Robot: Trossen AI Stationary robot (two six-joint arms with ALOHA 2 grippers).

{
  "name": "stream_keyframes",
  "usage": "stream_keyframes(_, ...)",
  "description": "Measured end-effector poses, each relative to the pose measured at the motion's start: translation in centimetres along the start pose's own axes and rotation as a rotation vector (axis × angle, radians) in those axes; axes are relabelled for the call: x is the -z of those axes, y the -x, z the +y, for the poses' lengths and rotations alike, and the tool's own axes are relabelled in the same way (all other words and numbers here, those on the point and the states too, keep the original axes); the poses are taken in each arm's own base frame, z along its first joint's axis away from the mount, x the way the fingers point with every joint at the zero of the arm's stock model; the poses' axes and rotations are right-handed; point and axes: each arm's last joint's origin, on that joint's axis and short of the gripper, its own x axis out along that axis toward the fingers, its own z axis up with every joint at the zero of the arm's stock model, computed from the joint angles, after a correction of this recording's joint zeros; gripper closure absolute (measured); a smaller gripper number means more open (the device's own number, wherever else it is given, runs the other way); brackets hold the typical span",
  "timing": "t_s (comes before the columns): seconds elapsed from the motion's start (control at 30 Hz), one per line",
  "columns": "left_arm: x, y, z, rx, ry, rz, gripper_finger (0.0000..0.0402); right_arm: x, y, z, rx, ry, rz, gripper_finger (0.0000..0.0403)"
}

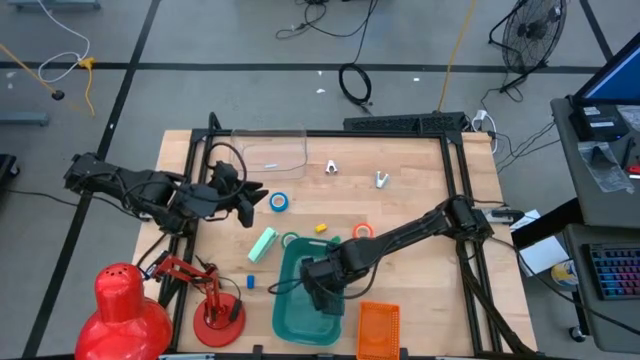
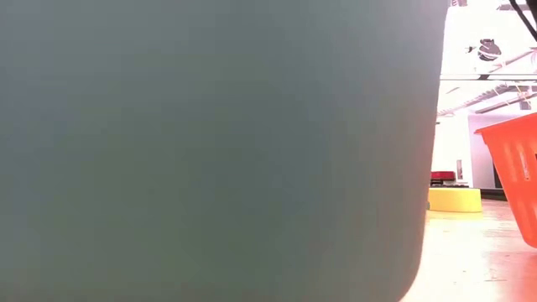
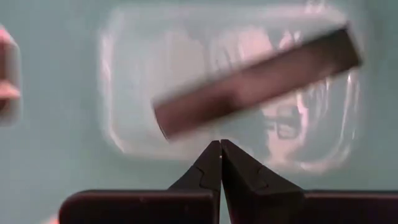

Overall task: Pick and place Stapler, Stapler remover, tape
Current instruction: Put the black stapler into the green bin

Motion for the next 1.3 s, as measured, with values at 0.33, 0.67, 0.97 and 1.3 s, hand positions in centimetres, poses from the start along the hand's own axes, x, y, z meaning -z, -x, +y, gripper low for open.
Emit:
stream_keyframes(0.33,0.4,0.5,-0.5,0.031,-0.011,0.010,0.0257,0.7,-3.0,0.4,0.074,0.165,0.070,0.0403)
stream_keyframes(0.67,0.6,0.7,-0.5,0.007,-0.018,-0.011,0.0257,0.0,-2.9,1.0,0.023,0.143,-0.009,0.0403)
stream_keyframes(0.97,0.6,0.7,-0.5,0.007,0.000,-0.012,0.0257,-0.3,-2.9,1.1,0.016,0.128,-0.045,0.0403)
stream_keyframes(1.3,0.7,0.9,-0.7,0.023,0.001,-0.005,0.0257,-0.7,-2.9,0.8,0.027,0.133,-0.071,0.0403)
